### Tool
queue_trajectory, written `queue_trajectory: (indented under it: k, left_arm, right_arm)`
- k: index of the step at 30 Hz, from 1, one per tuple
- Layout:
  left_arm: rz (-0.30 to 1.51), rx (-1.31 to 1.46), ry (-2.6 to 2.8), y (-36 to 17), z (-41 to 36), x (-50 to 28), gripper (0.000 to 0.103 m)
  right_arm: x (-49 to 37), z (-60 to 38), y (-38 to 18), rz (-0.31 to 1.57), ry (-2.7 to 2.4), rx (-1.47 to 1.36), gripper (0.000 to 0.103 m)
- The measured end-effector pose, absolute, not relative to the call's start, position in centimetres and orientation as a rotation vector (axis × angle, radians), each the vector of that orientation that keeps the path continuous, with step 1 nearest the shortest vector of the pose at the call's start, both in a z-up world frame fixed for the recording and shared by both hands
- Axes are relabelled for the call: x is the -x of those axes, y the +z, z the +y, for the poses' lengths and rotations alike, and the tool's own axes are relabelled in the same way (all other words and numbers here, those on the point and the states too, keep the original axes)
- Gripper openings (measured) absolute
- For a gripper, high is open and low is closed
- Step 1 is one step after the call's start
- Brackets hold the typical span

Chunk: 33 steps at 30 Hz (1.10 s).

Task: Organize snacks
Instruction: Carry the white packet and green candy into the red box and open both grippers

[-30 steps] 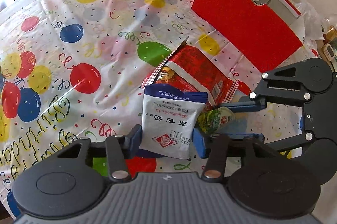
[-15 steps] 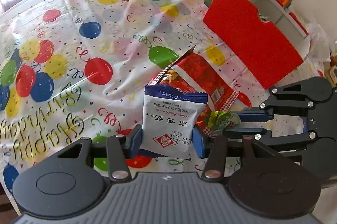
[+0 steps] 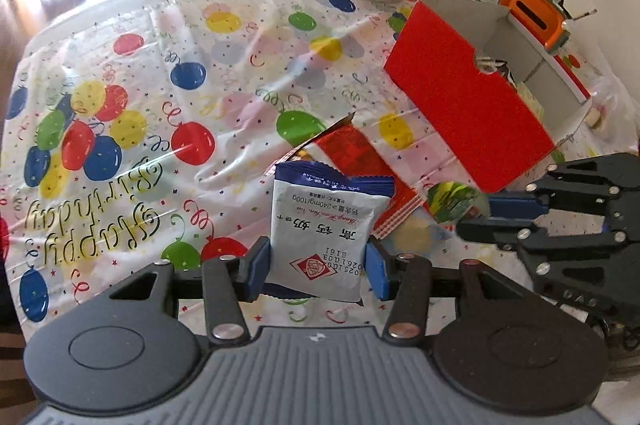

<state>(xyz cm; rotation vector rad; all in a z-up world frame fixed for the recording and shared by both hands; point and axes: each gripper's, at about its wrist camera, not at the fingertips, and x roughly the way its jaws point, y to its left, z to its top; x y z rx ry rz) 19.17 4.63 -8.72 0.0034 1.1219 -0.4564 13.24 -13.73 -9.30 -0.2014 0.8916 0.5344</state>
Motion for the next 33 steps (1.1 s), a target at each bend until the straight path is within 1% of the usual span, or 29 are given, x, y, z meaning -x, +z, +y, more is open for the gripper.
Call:
queue_trajectory:
  k: [6, 14, 25, 33]
  left_arm:
    - [1.109, 0.011, -0.426, -6.6, 1.8, -18.6, 0.048]
    - [1.081, 0.038, -0.427, -3.4, -4.1, -18.5, 0.048]
    - [1.083, 0.045, -0.414, -1.9, -13.3, -19.6, 0.049]
    - [1.093, 0.035, -0.399, -1.8, -19.5, -20.8, 0.049]
  right_arm:
    - [-13.4, -17.4, -6.6, 0.846, 0.519, 0.153, 0.015]
    - [-14.1, -23.7, -3.9, 0.79, 0.468, 0.105, 0.015]
    - [-15.7, -32.0, -3.4, 0.769, 0.398, 0.083, 0.015]
    - [-18.1, -37.5, -4.0, 0.804, 0.341, 0.079, 0.015]
